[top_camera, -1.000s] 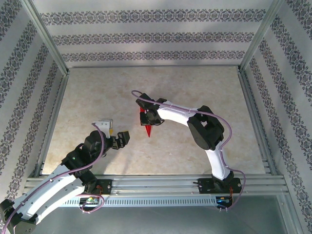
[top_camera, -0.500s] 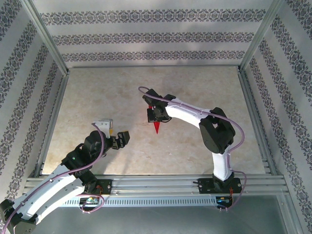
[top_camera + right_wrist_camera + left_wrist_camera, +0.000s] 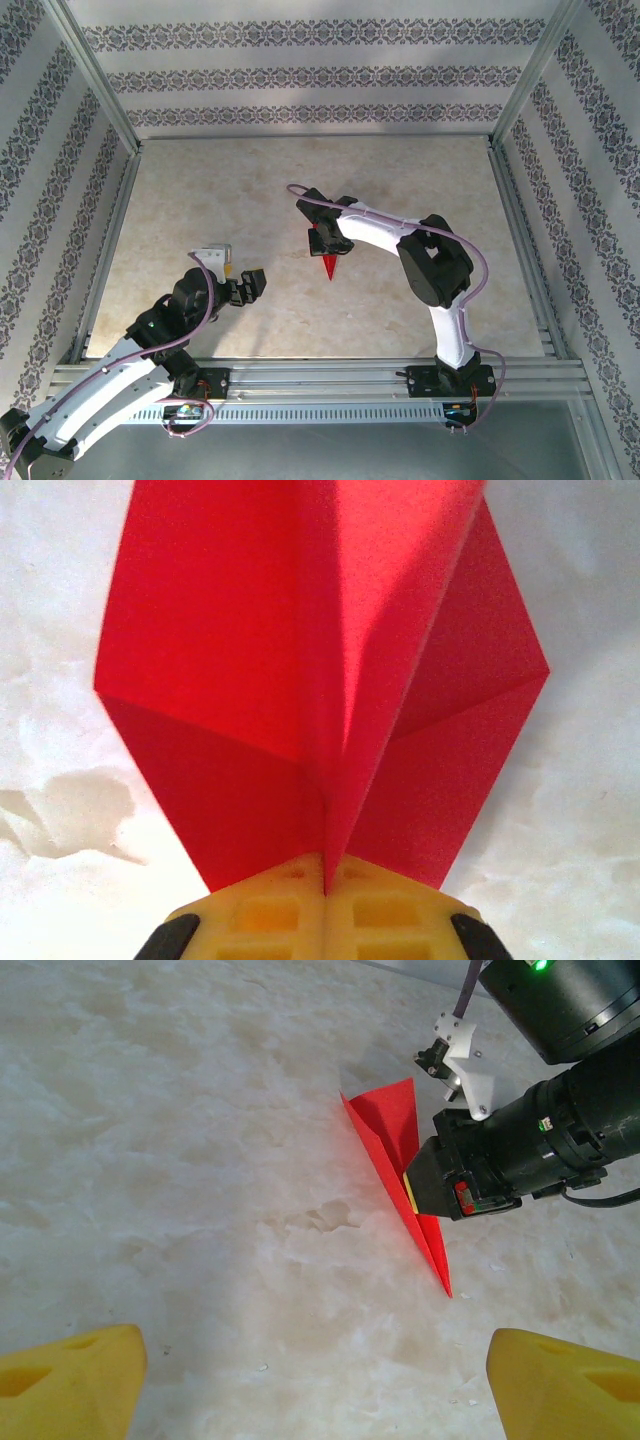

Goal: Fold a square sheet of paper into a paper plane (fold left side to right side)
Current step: Move the paper plane to the center of the table.

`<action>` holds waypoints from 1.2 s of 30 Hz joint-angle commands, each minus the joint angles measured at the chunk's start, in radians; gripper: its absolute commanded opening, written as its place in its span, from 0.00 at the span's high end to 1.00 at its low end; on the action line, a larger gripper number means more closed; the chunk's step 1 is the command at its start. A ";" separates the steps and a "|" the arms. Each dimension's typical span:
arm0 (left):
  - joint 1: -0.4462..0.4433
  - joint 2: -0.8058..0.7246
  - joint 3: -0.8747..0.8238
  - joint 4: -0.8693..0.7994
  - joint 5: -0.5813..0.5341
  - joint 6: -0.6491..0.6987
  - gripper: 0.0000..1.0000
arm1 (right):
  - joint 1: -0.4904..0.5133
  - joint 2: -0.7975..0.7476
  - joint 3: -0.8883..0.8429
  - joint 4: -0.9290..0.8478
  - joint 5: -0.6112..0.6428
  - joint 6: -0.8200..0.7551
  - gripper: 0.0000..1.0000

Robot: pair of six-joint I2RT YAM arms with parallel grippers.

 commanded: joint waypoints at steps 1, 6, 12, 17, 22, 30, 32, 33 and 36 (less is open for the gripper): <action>0.017 -0.002 0.004 -0.011 0.002 0.010 0.12 | -0.004 0.027 0.018 -0.012 0.015 0.009 0.93; 0.017 0.000 0.006 -0.011 0.002 0.011 0.11 | -0.007 0.040 0.013 -0.005 0.002 0.015 0.88; 0.017 0.000 0.010 -0.015 0.001 0.015 0.11 | -0.008 0.052 0.010 0.006 -0.009 0.021 0.84; 0.017 0.000 0.012 -0.015 -0.001 0.015 0.11 | -0.012 0.057 -0.003 0.026 -0.021 0.030 0.83; 0.017 0.002 0.013 -0.017 -0.002 0.016 0.11 | -0.021 0.066 -0.025 0.056 -0.032 0.056 0.79; 0.017 0.008 0.021 -0.021 -0.006 0.023 0.11 | -0.033 0.100 0.048 0.002 0.068 0.044 0.65; 0.016 0.011 0.022 -0.024 -0.007 0.025 0.11 | -0.042 0.113 0.078 -0.015 0.079 0.038 0.62; 0.017 0.012 0.022 -0.024 -0.006 0.025 0.11 | -0.048 0.116 0.086 -0.018 0.080 0.039 0.61; 0.017 0.012 0.022 -0.026 -0.006 0.022 0.11 | -0.063 0.120 0.099 -0.019 0.087 0.058 0.60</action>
